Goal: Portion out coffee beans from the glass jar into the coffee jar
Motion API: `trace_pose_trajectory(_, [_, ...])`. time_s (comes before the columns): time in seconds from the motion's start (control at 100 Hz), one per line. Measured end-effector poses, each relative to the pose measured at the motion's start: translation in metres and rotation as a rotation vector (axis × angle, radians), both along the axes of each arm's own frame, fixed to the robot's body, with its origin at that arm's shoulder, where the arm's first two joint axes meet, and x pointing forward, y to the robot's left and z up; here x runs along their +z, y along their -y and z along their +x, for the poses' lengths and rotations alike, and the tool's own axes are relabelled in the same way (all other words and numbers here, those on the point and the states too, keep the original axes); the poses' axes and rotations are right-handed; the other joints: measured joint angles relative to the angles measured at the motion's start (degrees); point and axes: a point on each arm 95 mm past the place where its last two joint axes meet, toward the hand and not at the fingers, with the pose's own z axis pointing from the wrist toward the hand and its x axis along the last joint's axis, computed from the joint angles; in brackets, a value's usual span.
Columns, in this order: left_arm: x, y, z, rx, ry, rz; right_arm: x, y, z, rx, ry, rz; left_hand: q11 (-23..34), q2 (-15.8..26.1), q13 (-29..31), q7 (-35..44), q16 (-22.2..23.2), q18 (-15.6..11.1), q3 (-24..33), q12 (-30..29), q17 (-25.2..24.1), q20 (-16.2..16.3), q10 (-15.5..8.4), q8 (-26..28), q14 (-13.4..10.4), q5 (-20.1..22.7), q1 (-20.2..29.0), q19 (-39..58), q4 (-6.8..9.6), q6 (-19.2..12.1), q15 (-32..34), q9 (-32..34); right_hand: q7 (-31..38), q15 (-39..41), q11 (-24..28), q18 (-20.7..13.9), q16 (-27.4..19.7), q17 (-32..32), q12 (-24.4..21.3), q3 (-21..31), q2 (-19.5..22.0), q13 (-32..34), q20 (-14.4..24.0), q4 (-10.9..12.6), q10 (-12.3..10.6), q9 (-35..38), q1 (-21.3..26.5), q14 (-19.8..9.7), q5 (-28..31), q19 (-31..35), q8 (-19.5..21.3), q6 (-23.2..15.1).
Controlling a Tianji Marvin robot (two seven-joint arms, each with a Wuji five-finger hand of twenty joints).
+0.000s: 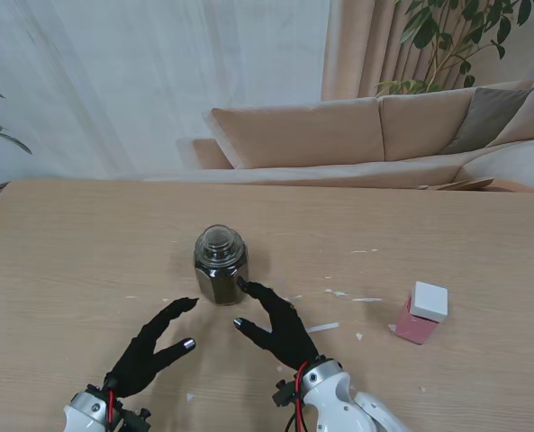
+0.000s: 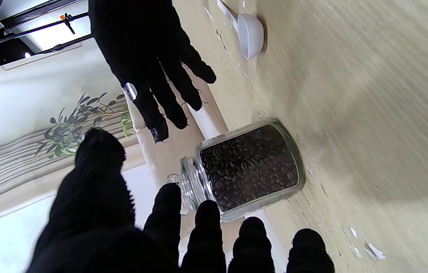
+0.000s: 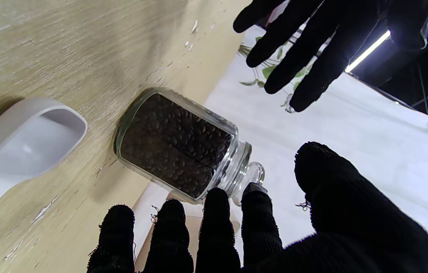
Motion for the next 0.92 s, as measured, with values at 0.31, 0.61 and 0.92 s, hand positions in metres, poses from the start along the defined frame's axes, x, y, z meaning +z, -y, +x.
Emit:
trace_pose_trajectory(0.31, [0.001, 0.010, 0.014, 0.015, 0.031, -0.036, 0.000, 0.000, 0.001, 0.003, -0.003, 0.001, -0.6, 0.0, 0.0, 0.7, -0.7, -0.2, 0.7, 0.0, 0.0, -0.8, -0.1, 0.0, -0.1, 0.0, 0.0, -0.6, 0.00, -0.1, -0.6, 0.0, 0.7, 0.0, 0.0, 0.0, 0.0, 0.0, 0.0, 1.3, 0.1, -0.6, 0.0, 1.8, -0.6, -0.8, 0.4, 0.0, -0.6, -0.1, -0.7, -1.2])
trace_pose_trajectory(0.61, [0.003, 0.017, 0.019, -0.011, 0.029, -0.023, 0.000, -0.001, -0.001, 0.004, 0.012, -0.014, -0.6, 0.0, 0.0, 0.7, -1.3, -0.2, 1.7, 0.0, 0.0, -2.0, -0.1, 0.0, -0.1, 0.0, 0.0, -0.6, 0.00, -0.1, -0.6, 0.0, 0.7, 0.0, 0.0, 0.0, 0.0, 0.0, 0.0, 1.3, 0.1, -0.6, 0.0, 1.8, -0.6, -0.8, 0.2, 0.0, -0.6, -0.8, -1.3, -1.2])
trace_pose_trajectory(0.92, [0.006, 0.017, 0.020, -0.008, 0.031, -0.013, 0.002, -0.001, -0.002, -0.007, 0.024, -0.013, -0.7, 0.0, 0.0, 0.7, -1.3, -0.2, 2.3, 0.0, 0.0, -2.8, 0.0, 0.0, -0.1, 0.0, 0.0, -0.6, 0.00, -0.1, -0.6, 0.0, 0.7, 0.0, 0.0, 0.0, 0.0, 0.0, 0.0, 0.6, 0.1, -0.6, 0.0, 1.7, -0.6, -0.8, -0.1, 0.0, -0.6, -0.8, -1.3, -1.2])
